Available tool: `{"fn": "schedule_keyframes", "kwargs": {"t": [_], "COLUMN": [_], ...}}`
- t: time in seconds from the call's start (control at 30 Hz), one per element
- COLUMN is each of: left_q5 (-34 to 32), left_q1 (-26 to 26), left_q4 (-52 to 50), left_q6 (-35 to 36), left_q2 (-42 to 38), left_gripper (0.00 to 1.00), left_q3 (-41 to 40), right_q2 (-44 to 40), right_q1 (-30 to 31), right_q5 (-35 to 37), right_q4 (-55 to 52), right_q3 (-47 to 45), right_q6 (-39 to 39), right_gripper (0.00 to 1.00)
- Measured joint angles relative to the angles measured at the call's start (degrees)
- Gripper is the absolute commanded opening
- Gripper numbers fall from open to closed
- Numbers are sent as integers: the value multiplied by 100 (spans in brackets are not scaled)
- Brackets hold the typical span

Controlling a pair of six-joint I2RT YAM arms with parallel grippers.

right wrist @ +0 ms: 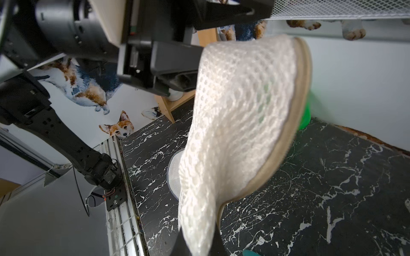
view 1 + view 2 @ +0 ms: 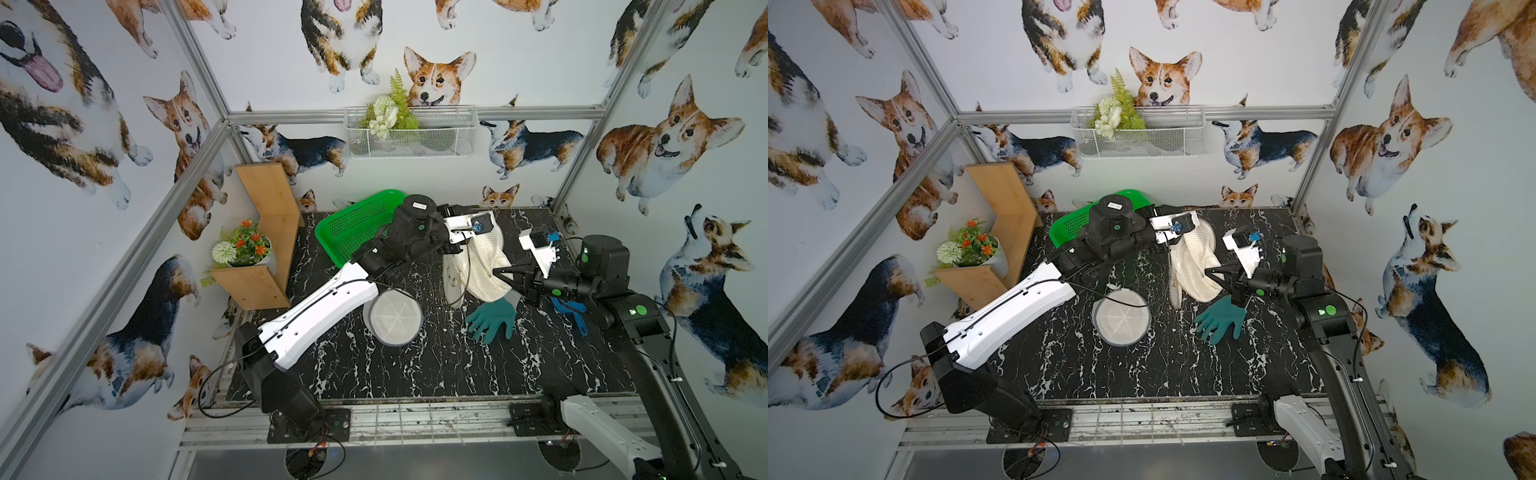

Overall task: Turn the laundry bag inside out
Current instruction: Turn over the laundry bag.

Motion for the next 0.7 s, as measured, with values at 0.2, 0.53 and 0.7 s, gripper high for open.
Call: {"fn": "schedule_keyframes", "kwargs": {"t": [0.2,0.53,0.7], "left_q5": [1316,2680,3187], "left_q1": [470,868,1080], "left_q4": [-1178,-2142,-2072], "left_q6": [-437,-1071,-1370], "left_q2": [568,1078,776], "left_gripper": [60,71,72], "left_q3": [994,1287,461], "right_q2": [-168,-361,-492], "right_q1": [9,37,48], "right_q5": [-275,-435,-463], "right_q4": [-120,-107,354], "right_q3": [-4,39,-133], "right_q6": [-343,-286,162], "right_gripper": [0,0,0]}}
